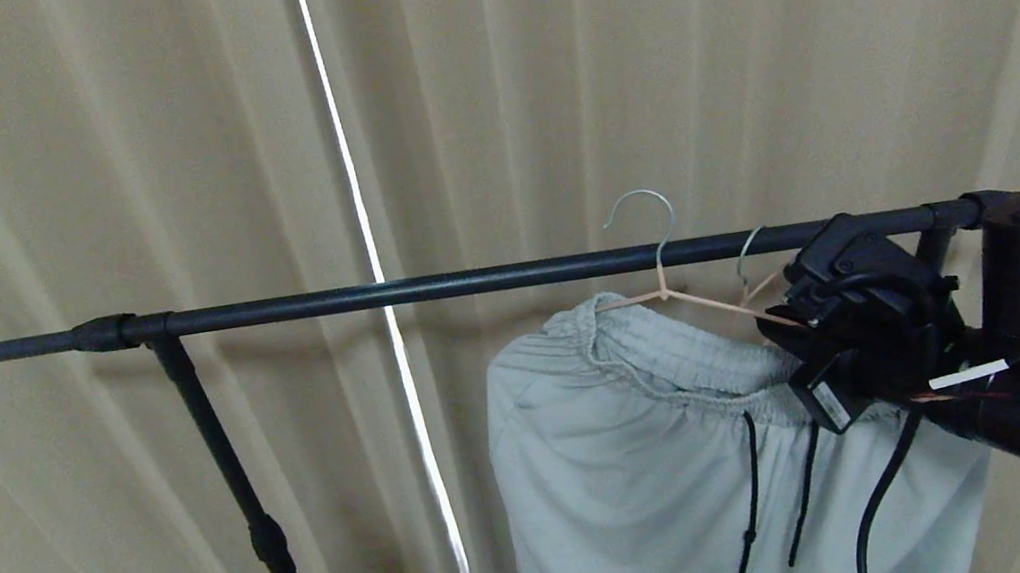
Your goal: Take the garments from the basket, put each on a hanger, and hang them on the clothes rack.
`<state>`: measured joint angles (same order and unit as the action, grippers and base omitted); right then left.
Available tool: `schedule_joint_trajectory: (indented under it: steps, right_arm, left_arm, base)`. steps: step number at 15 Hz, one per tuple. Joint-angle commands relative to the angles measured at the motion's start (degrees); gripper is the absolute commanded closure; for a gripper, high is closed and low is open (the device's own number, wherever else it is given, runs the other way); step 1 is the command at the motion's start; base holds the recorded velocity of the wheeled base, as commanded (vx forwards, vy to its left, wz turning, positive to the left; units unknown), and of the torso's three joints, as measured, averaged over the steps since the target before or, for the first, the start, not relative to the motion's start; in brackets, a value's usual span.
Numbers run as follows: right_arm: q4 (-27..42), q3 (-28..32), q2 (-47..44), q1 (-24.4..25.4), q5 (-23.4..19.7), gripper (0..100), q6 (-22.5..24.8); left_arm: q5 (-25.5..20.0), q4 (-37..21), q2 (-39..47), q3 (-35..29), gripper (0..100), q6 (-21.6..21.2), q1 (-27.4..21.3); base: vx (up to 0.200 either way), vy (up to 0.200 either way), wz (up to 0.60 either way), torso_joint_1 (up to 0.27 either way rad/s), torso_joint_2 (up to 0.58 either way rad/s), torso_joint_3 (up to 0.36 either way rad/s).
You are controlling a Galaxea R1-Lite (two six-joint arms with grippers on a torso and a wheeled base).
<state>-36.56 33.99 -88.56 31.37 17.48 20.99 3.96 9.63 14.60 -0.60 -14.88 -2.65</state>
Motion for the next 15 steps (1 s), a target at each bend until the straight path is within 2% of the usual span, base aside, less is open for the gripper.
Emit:
schedule_joint_trajectory:
  steps: [1,6,15]
  right_arm:
    - [0.0,1.7,-3.3,-0.3,0.1,100,0.0]
    - [-0.1,3.8,-8.1,-0.3,0.1,100,-0.2]
    - [0.5,5.0,-8.8,0.0,0.2,100,-0.3]
  left_arm:
    - [0.0,-0.1,-3.7,0.6,0,0.0,-0.1]
    - [-0.1,-1.4,-4.1,0.6,0,-0.1,-1.0]
    - [0.0,-1.5,-4.1,0.6,0,-0.1,-1.1]
  base:
    - [0.000,0.000,0.00,0.000,0.00,0.000]
    - [0.000,0.000,0.00,0.000,0.00,0.000]
    - [0.000,0.000,0.00,0.000,0.00,0.000]
